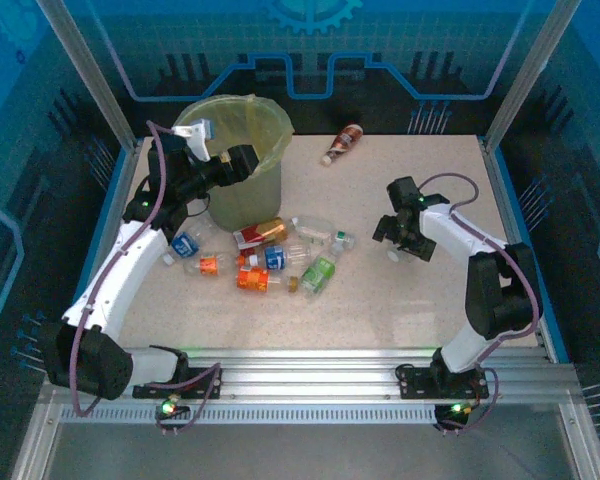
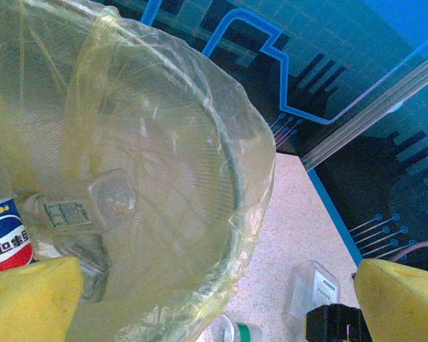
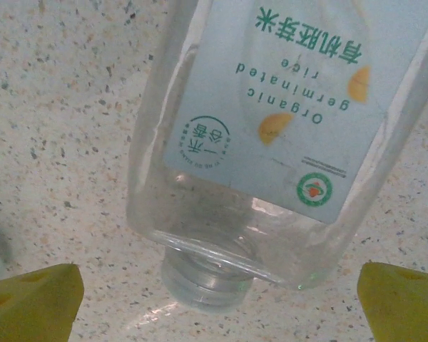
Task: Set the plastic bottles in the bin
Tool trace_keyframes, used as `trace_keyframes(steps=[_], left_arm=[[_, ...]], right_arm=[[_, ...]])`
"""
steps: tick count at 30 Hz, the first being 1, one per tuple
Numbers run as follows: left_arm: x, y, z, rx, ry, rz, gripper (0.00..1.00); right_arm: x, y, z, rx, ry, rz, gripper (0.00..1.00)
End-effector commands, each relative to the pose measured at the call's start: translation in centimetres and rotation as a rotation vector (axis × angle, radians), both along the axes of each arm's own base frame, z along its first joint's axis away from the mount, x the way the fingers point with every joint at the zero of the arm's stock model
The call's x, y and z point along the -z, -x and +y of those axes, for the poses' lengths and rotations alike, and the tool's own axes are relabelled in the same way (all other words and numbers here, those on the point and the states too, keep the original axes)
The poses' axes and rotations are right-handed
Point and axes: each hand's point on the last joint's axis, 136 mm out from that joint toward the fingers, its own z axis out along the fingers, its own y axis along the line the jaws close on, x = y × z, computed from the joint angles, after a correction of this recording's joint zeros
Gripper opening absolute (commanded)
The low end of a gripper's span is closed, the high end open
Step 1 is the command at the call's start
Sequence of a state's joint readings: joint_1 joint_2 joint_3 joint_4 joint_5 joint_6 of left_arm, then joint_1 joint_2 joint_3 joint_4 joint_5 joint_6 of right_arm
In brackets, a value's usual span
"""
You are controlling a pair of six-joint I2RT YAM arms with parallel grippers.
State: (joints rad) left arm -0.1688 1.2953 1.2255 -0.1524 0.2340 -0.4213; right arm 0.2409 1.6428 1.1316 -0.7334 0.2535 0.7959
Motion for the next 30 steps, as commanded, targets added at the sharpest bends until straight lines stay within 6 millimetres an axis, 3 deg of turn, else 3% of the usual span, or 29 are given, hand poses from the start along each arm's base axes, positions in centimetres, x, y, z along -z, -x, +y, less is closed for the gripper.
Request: trace_keyframes(steps=[1,6,20,30], left_arm=[[1.1,0.4,-0.7,0.025,0.016,0.044,0.99],[1.4,0.3,-0.8,0.030,0.019,0.052,0.99],[1.1,0.3,-0.8,0.028,0.014,0.046,0.99],[0.6,0.1,-0.9,0.023,0.043,0.052,0.99]], right_arm=[[-1.4,-0.7,-1.1,0.108,-0.019,-0.055,1.00],[-0.9,-1.0,-2.2,0.173,-0.005,-0.063,1.00],[2.6,-2.9,-2.9,0.163,-0.027,-0.016,1.00],[5.0,-3.4,-2.7,0.038,-0.012,-0.022,0.95]])
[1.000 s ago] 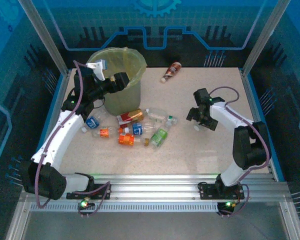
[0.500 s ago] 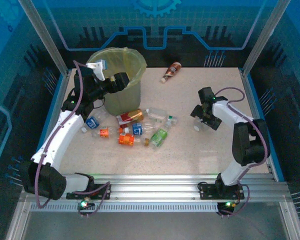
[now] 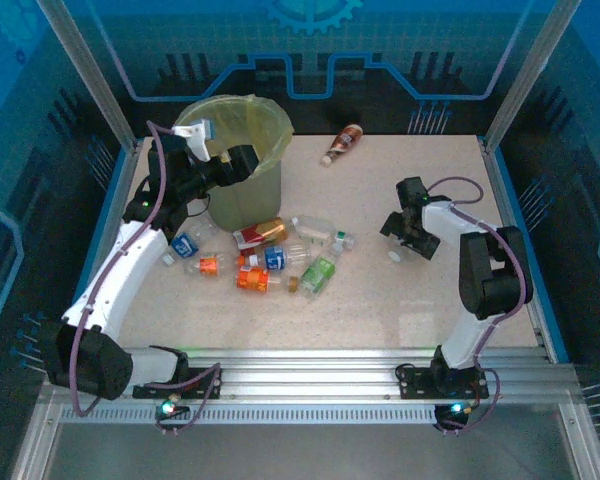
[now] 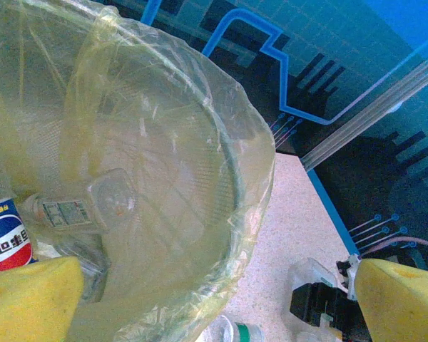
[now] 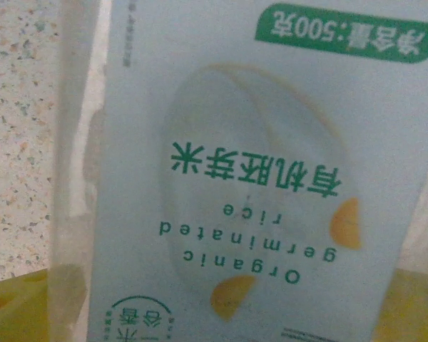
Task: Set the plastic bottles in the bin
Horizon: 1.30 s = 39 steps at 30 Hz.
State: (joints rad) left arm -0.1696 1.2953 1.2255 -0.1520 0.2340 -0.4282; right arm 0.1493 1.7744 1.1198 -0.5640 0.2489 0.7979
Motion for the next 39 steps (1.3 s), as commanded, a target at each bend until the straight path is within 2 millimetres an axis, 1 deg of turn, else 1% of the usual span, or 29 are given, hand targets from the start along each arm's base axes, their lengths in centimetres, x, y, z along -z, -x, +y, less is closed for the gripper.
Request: trace_keyframes(steps=[1,4,6,7,9,13,16,19,22,23,24,25,29,32,35,39], left_arm=[[0.5,0.1,-0.9,0.021,0.048,0.050,0.99],[0.2,0.1,-0.9,0.013,0.075,0.057,0.99],[0.0,0.2,-1.0,0.016,0.089,0.058,0.99],[-0.2,0.2,-1.0,0.018,0.098,0.056,0.99],[-0.3,0.3,-1.2,0.024,0.118,0.065,0.99],[-1.0,0.7,-1.9,0.049,0.152,0.070,0.99],[-1.4,1.1,-2.8,0.074,0.150,0.073,0.99],[-1.8,1.6,-3.9,0.104,0.144,0.073,0.99],[-2.1,2.0,-5.1,0.136,0.136,0.083,0.99],[-2.3,2.2,-5.6,0.150,0.137,0.083,0.99],[-2.5,2.4,-6.0,0.167,0.138,0.080,0.99],[-2.9,2.7,-6.6,0.188,0.142,0.077,0.99],[-4.0,3.8,-9.2,0.284,0.160,0.061,0.99],[-4.8,4.7,-11.6,0.392,0.181,0.055,0.99],[-5.3,5.4,-13.8,0.484,0.193,0.065,0.99],[-5.3,6.1,-16.2,0.572,0.181,0.070,0.99]], right_arm=[[1.4,-0.2,0.0,-0.071,0.006,0.001,0.94],[1.3,-0.2,0.0,-0.118,0.037,-0.004,0.89],[0.8,-0.2,0.1,-0.143,0.054,-0.013,0.89],[0.6,-0.2,0.2,-0.161,0.063,-0.018,0.87],[-0.1,-0.3,0.6,-0.196,0.078,-0.047,0.82],[-2.3,-0.4,1.6,-0.267,0.111,-0.118,0.70],[-4.7,-0.5,2.8,-0.326,0.124,-0.187,0.66],[-7.8,-0.6,4.7,-0.407,0.130,-0.282,0.62],[-11.5,-0.4,7.0,-0.499,0.129,-0.400,0.62],[-13.1,-0.2,7.9,-0.540,0.117,-0.453,0.62],[-14.1,0.0,8.6,-0.568,0.106,-0.488,0.62],[-15.7,0.3,9.5,-0.606,0.087,-0.544,0.62],[-20.4,1.7,12.4,-0.716,0.015,-0.723,0.62],[-23.1,2.9,14.2,-0.776,-0.049,-0.834,0.62],[-24.9,3.9,15.7,-0.821,-0.096,-0.912,0.62],[-26.5,4.6,17.5,-0.863,-0.132,-0.967,0.62]])
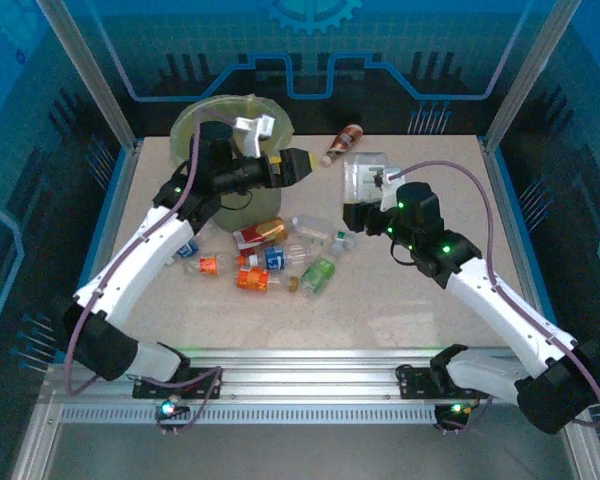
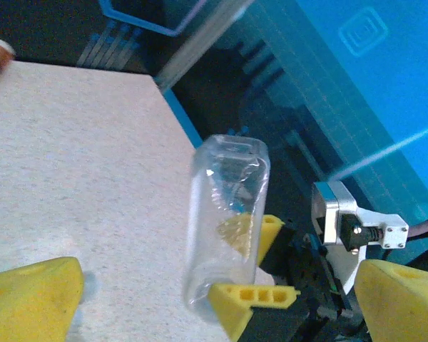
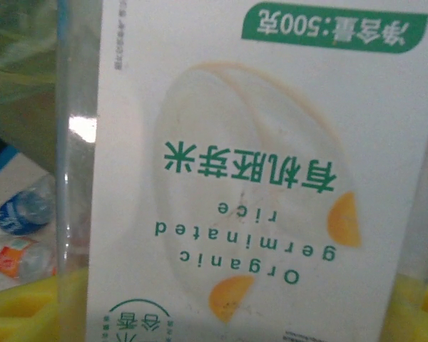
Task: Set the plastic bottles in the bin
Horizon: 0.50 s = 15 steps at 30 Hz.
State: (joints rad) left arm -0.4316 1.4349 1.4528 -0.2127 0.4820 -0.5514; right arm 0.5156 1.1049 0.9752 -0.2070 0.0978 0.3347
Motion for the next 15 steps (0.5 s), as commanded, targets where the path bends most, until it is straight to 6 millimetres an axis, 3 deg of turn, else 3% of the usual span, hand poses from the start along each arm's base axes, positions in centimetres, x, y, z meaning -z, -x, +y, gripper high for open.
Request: trace_keyframes(steps=[1,7,15], left_arm=[[-1.2,1.5,-2.5,0.123,0.014,-0.016,0.99],[-0.6,1.7,-4.5,0.174,-0.029,-0.027,0.99],[1.3,0.1,-4.4,0.123,-0.081,0.011,0.99]], right_arm=[[-2.7,0.6,2.2,-0.087,-0.052,-0.094,0.62],[-3.9,0.8,4.3,-0.140,-0.052,-0.116,0.62],[-5.1,1.5,6.1,-0.190,-0.066,-0.142,0.62]])
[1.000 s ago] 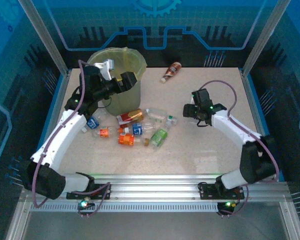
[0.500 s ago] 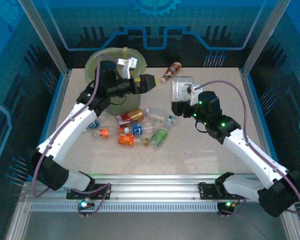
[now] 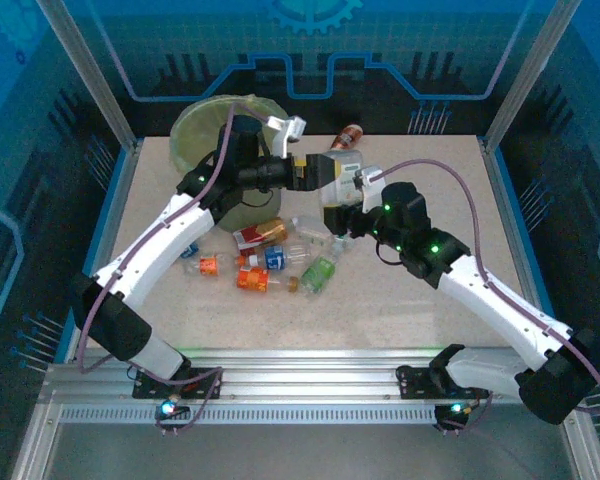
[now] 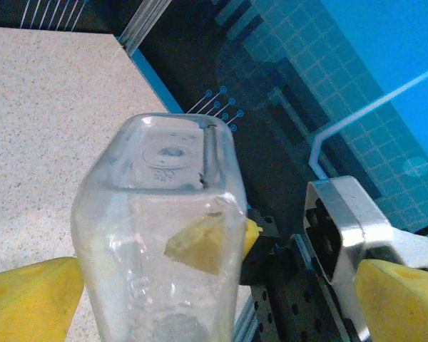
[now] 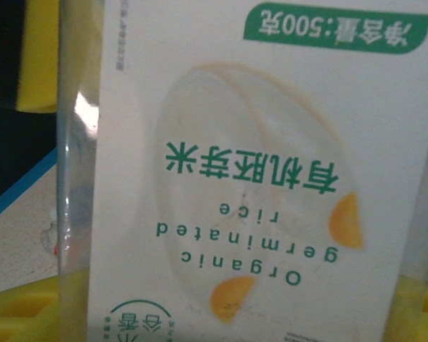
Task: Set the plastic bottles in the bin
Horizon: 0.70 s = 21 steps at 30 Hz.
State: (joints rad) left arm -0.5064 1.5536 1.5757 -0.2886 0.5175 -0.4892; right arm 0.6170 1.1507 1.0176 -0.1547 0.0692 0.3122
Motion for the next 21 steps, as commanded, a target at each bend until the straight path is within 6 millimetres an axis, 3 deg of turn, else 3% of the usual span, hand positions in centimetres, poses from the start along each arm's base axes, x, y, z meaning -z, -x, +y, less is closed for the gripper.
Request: trace_keyframes(steps=[1,8,10,13,15,18,21], left_arm=[[0.5,-0.4,-0.2,-0.007,-0.036,-0.003,0.99],[1.5,-1.1,-0.1,-0.031,-0.056,0.013,0.97],[1.4,-1.0,-0.2,-0.024,-0.049,0.014,0.85],[1.1,-1.0,-0.3,-0.022,-0.039,0.006,0.59],[0.8,-1.0,-0.2,-0.026,-0.032,-0.003,0.51],[0.3,-1.1,0.1,-0.035,-0.024,-0.018,0.47],[-0.4,-1.6,1.1,-0.062,-0.011,-0.035,0.44]], right_arm=[[-3.7,0.5,1.9,-0.062,-0.055,-0.095,0.62],[-4.5,0.7,3.4,-0.098,-0.064,-0.110,0.62],[-4.6,0.7,3.7,-0.103,-0.064,-0.106,0.62],[-4.4,0.6,4.1,-0.111,-0.061,-0.097,0.64],[-4.3,0.5,4.2,-0.112,-0.056,-0.090,0.66],[-4.1,0.5,4.1,-0.106,-0.043,-0.069,0.77],[-3.9,0.6,4.0,-0.100,-0.035,-0.046,0.99]])
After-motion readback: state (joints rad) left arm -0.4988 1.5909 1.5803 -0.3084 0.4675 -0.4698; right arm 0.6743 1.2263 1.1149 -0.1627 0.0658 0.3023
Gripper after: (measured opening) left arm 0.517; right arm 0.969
